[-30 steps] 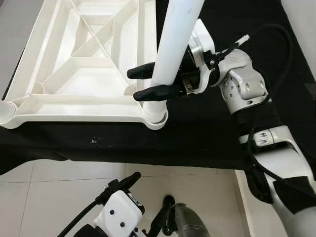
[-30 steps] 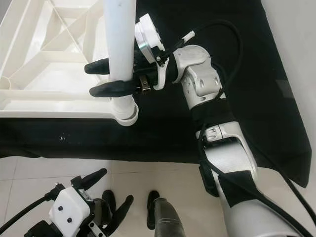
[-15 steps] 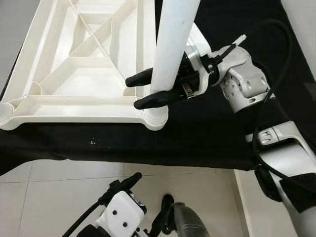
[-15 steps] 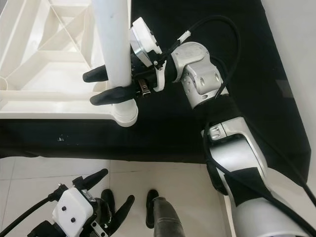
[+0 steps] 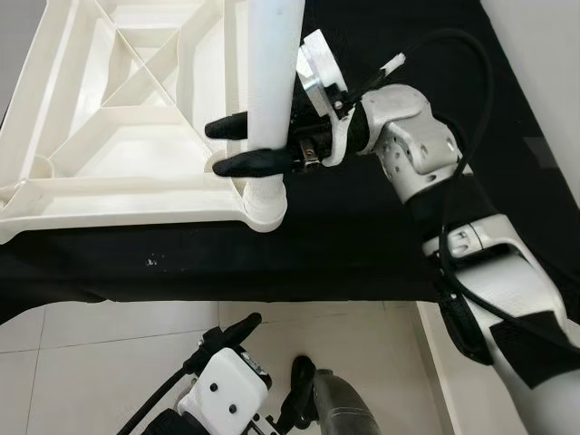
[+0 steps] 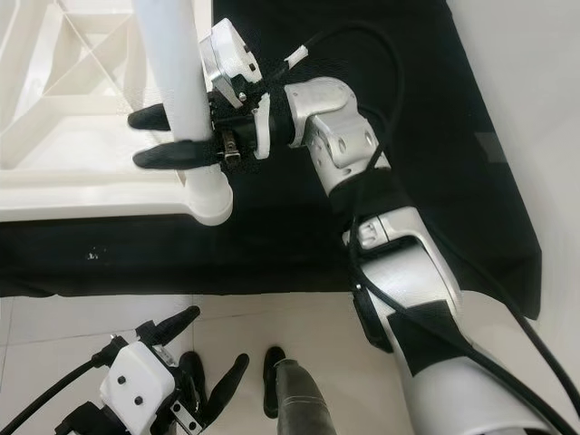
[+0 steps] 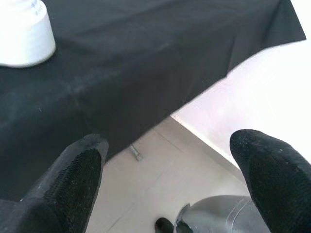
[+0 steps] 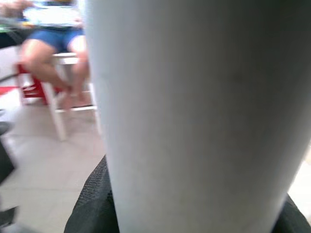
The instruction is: Building children table
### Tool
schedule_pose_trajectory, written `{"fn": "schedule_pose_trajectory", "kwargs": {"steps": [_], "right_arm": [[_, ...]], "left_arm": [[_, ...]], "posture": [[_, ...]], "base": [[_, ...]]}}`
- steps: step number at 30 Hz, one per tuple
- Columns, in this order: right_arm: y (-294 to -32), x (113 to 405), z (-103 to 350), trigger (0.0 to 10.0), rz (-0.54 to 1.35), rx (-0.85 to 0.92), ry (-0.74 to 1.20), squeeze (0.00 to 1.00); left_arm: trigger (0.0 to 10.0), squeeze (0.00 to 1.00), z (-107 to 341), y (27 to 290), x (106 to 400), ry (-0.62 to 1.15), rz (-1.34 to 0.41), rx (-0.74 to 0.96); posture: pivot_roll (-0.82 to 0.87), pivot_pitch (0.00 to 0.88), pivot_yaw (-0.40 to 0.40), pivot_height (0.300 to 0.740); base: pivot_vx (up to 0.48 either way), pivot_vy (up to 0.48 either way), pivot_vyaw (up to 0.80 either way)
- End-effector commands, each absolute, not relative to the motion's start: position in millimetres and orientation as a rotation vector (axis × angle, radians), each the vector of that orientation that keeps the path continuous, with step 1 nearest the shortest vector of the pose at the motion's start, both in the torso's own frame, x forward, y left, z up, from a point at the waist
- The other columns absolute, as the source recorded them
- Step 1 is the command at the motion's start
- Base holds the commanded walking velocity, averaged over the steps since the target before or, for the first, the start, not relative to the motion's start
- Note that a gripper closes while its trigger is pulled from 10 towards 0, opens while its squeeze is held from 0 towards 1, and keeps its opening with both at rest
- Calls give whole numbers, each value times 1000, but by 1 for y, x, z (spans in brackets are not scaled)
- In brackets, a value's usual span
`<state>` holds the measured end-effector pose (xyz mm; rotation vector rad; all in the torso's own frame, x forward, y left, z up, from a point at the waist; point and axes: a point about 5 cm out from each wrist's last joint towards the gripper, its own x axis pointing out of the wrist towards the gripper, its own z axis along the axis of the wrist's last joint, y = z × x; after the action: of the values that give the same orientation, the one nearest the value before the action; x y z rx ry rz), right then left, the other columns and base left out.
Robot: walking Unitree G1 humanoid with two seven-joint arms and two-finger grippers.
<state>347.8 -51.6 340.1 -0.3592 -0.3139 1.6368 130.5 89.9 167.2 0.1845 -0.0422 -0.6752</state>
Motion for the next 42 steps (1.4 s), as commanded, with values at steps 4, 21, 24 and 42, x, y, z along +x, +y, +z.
{"fn": "schedule_pose_trajectory", "kwargs": {"steps": [4, 21, 24, 42], "right_arm": [[-67, 358, 307, 10000, 1479, -342, -137, 0], [-73, 323, 214, 10000, 342, 5, 112, 0], [-68, 328, 218, 10000, 321, 29, 103, 0], [-69, 332, 228, 10000, 247, 42, 60, 0]], "left_arm": [[10000, 0, 164, 87, 129, -39, -683, 170], [10000, 0, 154, 89, 150, -61, -675, 204], [10000, 0, 152, 93, 158, -69, -656, 213], [10000, 0, 240, 134, 226, -405, -446, 216]], "posture": [[34, 423, -114, 740], [23, 319, -110, 740], [36, 291, -108, 740], [58, 187, -90, 740]], "base": [[0, 0, 0], [0, 0, 0], [0, 0, 0], [0, 0, 0]]}}
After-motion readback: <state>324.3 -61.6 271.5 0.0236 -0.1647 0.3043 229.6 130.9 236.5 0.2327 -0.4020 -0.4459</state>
